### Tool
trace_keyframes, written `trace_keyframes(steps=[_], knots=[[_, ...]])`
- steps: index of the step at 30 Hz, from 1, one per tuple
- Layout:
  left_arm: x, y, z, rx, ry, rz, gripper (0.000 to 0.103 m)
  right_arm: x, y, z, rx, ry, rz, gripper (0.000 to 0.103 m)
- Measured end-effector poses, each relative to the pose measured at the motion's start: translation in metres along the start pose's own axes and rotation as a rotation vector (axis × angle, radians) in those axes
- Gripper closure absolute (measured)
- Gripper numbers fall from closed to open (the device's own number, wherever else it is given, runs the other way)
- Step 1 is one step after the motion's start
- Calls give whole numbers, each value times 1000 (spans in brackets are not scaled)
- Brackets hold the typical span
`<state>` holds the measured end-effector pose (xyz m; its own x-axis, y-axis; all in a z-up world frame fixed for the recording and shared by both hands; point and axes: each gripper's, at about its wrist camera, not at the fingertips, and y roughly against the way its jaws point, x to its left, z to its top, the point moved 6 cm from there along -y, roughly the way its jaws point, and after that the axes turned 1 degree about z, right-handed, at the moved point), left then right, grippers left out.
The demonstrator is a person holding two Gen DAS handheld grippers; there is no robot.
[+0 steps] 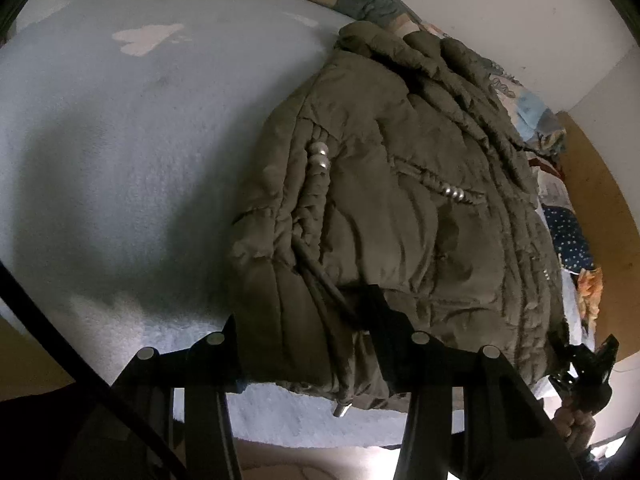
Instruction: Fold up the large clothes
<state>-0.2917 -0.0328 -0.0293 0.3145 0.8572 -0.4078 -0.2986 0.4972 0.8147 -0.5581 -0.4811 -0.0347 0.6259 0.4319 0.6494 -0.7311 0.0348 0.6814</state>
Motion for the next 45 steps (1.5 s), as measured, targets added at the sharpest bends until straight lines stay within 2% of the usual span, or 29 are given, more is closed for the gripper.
trace_keyframes(steps=[1,3,4,5,7,9,13,19,35,40,45], knots=[[0,-1,0,-7,3,0,55,0,-1,0,-4,-9,6,58],[-1,-3,1,-15,-3,7,52,2,-4,1,-7,-15,3,56],[-3,-3,1,-18,-21,13,52,4,-4,1,-3,-6,-2,60],[-5,-3,2,-23,-38,19,52,8,-3,2,-1,12,3,74],[-8,1,4,-43,-82,37,67,15,0,4,-6,45,14,80],[-14,8,6,-73,-121,47,78,20,6,4,-22,70,23,82],[-24,24,8,-139,-195,65,82,34,24,6,-76,115,59,85],[-36,48,12,-223,-259,44,83,57,47,7,-128,170,119,86],[-44,108,19,-294,-259,-44,83,79,103,-2,-147,166,279,87],[-56,135,49,-349,-290,-84,83,103,126,20,-175,179,347,87],[-79,152,94,-401,-302,-120,83,143,137,65,-214,198,400,88]])
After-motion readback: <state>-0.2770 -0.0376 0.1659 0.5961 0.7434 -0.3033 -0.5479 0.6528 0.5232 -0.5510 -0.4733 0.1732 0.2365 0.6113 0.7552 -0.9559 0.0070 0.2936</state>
